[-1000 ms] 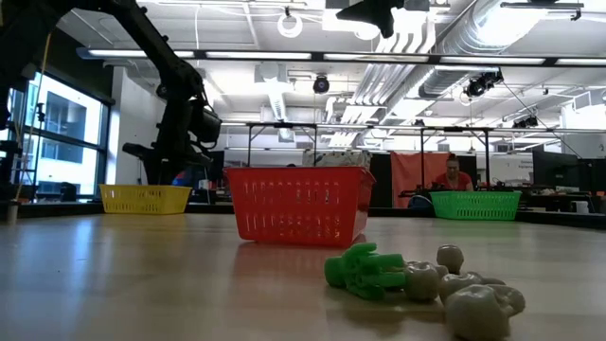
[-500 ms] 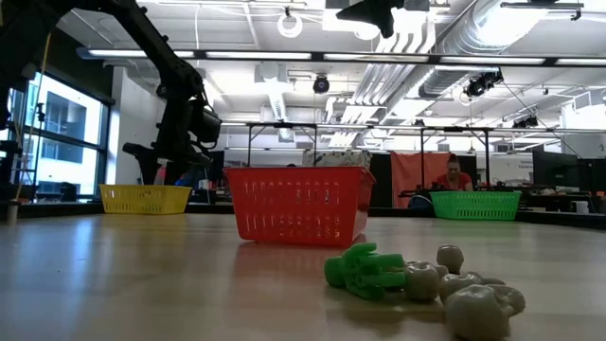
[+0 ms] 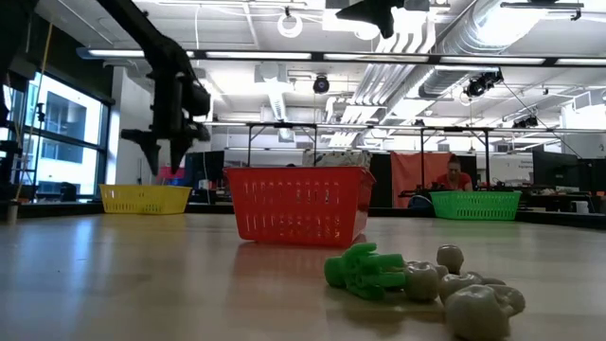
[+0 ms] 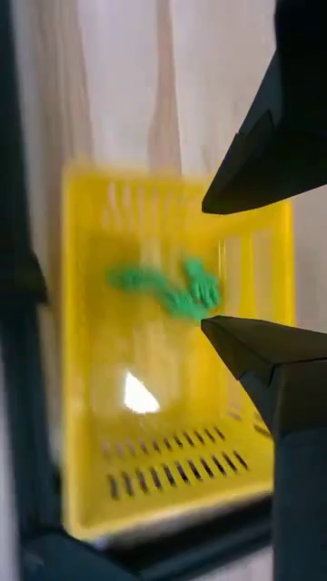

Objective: Sort Halloween decoration
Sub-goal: Put the green skeleton toy into the yellow bin

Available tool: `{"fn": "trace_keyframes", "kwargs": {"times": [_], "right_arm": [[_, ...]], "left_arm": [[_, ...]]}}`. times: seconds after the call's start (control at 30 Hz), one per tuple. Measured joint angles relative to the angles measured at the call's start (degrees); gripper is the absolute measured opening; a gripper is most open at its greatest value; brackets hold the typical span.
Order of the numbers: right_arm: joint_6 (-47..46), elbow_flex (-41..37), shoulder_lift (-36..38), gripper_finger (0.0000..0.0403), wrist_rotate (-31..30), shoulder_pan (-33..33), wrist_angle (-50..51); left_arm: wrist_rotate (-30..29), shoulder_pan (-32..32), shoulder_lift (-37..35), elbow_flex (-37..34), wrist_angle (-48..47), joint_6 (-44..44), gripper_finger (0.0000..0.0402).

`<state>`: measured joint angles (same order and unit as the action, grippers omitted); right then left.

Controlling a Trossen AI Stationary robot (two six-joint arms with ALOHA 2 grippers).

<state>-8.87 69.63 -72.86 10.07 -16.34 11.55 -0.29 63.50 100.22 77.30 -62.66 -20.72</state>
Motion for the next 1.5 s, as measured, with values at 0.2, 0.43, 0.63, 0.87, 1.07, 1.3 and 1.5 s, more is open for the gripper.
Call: {"fn": "trace_keyframes", "kwargs": {"times": [0.2,0.43,0.63,0.87,1.07,1.3,1.5], "right_arm": [[0.3,0.0,0.0,0.0216,0.0,0.0,-0.4],[0.2,0.0,0.0,0.0216,0.0,0.0,-6.1],[-0.1,0.0,0.0,0.0216,1.1,0.0,-11.8],[-2.9,0.0,0.0,0.0216,7.1,0.0,-13.6],[-3.5,0.0,0.0,0.0216,9.0,0.9,-13.7],[-3.1,0.0,0.0,0.0216,9.1,1.4,-13.5],[-4.8,0.0,0.0,0.0216,9.8,1.4,-13.4]], "left_arm": [[6.8,-2.3,-11.5,0.0,10.4,2.2,0.0183],[16.1,-11.2,-25.6,0.0,23.9,2.3,0.0184],[18.8,-24.8,-33.3,0.0,32.5,4.9,0.0182],[18.9,-40.6,-36.5,-7.7,50.9,5.9,0.0182],[18.5,-48.2,-36.6,-18.6,64.5,2.2,0.0182],[14.6,-49.2,-36.7,-20.5,67.3,3.5,0.0182],[14.4,-49.3,-36.7,-20.5,66.7,9.4,0.0182]]}}
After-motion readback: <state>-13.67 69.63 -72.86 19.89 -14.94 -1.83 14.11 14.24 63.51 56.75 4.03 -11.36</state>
